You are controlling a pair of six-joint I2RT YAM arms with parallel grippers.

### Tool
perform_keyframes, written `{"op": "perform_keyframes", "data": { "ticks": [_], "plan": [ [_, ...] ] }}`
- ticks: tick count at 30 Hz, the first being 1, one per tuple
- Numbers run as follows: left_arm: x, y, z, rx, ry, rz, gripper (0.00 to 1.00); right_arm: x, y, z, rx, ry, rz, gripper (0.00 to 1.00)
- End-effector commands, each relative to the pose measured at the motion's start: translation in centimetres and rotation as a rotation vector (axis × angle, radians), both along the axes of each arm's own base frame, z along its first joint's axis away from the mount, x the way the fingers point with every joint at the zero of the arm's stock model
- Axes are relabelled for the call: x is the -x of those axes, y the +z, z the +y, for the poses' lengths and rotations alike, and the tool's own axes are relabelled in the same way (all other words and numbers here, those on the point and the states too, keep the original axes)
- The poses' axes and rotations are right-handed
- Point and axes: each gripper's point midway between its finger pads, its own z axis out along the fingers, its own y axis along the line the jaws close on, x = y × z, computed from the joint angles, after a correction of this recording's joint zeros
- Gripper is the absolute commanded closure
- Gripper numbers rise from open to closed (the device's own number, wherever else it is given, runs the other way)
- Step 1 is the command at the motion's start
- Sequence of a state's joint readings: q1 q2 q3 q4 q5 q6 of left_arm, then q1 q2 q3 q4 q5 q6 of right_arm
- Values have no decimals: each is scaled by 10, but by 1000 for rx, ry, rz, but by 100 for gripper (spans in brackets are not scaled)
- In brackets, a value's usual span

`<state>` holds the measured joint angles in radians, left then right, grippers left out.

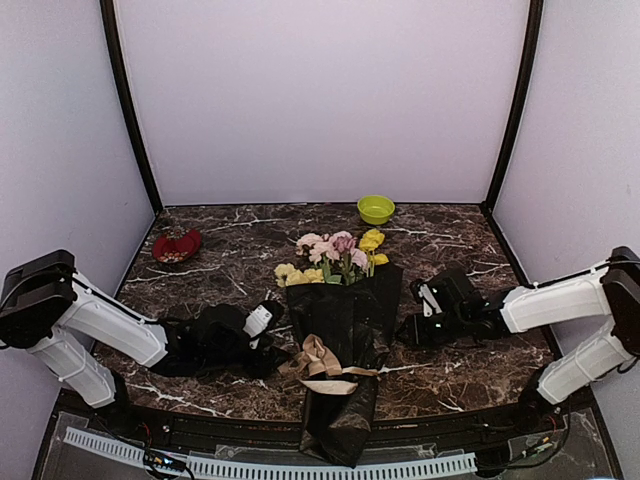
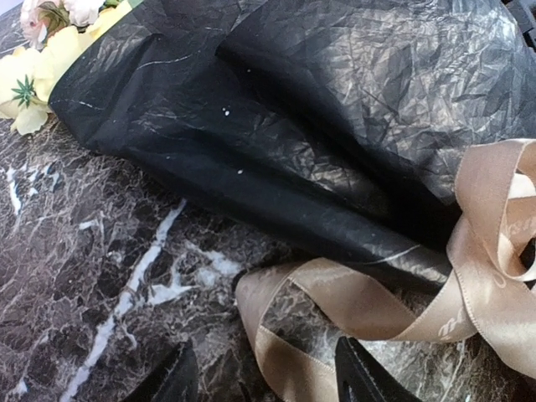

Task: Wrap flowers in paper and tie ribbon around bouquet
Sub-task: Cross the half-tied ribbon over the folded bouquet.

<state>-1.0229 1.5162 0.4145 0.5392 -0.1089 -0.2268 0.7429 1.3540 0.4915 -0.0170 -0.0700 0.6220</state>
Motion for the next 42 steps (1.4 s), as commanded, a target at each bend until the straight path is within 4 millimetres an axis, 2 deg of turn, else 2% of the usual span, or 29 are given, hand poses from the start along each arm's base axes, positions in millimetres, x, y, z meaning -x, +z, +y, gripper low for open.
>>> {"op": "perform_keyframes", "data": {
  "ticks": [1, 5, 7, 11, 15, 16, 18, 20, 22, 24, 27, 30, 31, 33, 36, 37, 38, 42],
  "plan": [
    [5, 5, -11, 52, -42, 15, 42, -32, 17, 32, -91, 62, -77, 62],
    [10, 4, -13, 48, -74, 0, 41, -54, 10, 37, -81, 80, -47, 63],
    [11, 3, -11, 42, -80, -7, 41, -61, 14, 32, -60, 77, -49, 63],
    [16, -3, -10, 25, -102, -1, 41, -65, 34, 13, 27, 64, -98, 62],
    [16, -9, -6, 14, -91, 5, 44, -52, 65, 0, 65, 81, -148, 62],
    [17, -10, -7, 17, -96, 7, 44, -46, 77, 5, 51, 113, -185, 62],
    [18, -10, -10, 30, -108, 11, 47, -22, 112, 31, -20, 244, -303, 63],
    [19, -10, -13, 37, -116, 15, 50, 11, 143, 66, -101, 398, -413, 63],
    [20, -11, -16, 44, -128, 19, 57, 48, 159, 98, -171, 542, -461, 62],
    [21, -10, -19, 55, -139, 23, 63, 76, 157, 125, -186, 655, -453, 61],
    [23, -8, -22, 72, -150, 24, 74, 118, 136, 160, -129, 821, -428, 56],
    [23, -8, -21, 71, -142, 24, 86, 147, 114, 184, -44, 942, -414, 50],
    [22, -9, -19, 67, -137, 23, 91, 153, 113, 192, -25, 970, -427, 49],
    [22, -9, -16, 64, -125, 19, 100, 159, 102, 198, 37, 1005, -433, 47],
    [22, -7, -14, 71, -119, 13, 100, 161, 93, 201, 112, 1034, -450, 46],
    [22, -7, -14, 72, -121, 14, 100, 162, 81, 201, 146, 1049, -439, 46],
    [22, -7, -13, 71, -120, 14, 100, 162, 78, 201, 164, 1053, -444, 46],
    [19, -9, -10, 55, -96, 9, 100, 154, 66, 199, 253, 1047, -461, 46]
  ]
}}
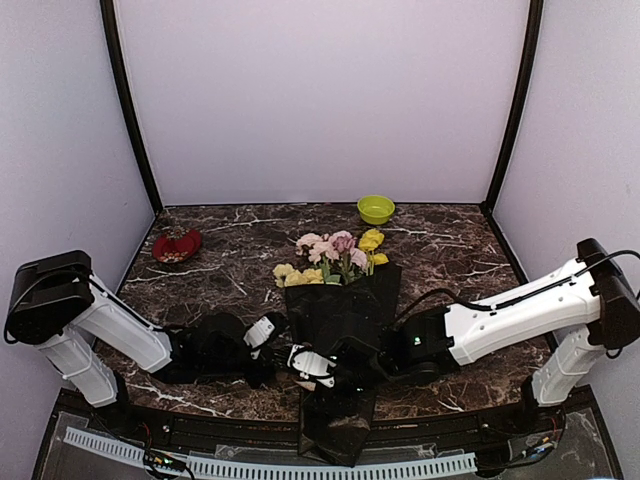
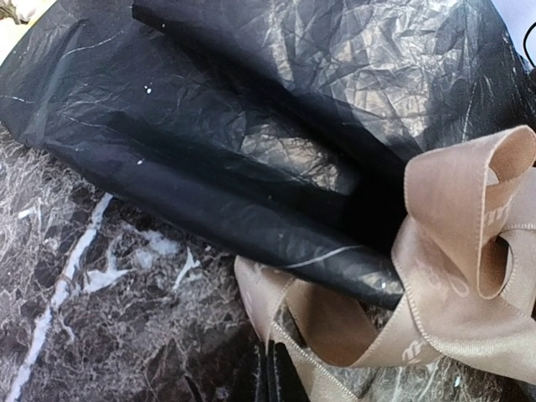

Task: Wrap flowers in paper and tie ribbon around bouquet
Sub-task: Cross the half-tied ribbon over the folded bouquet.

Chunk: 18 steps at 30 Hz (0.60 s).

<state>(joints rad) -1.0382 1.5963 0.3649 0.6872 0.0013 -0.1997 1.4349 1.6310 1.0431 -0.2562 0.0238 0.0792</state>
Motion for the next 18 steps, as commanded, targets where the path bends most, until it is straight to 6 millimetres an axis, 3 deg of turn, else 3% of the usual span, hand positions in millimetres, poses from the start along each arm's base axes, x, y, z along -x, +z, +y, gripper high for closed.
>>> {"op": "perform_keyframes", "data": {
  "ticks": [1, 14, 18],
  "plan": [
    [-3, 8, 2, 17, 29, -21, 100, -12, -7, -1, 74, -12, -107, 47],
    [-11, 15, 22, -26, 110, -60, 100, -32, -22, -11, 158, -56, -212, 55],
    [-11, 19, 29, -20, 131, -71, 100, -35, -23, -13, 162, -66, -221, 68]
  ]
}}
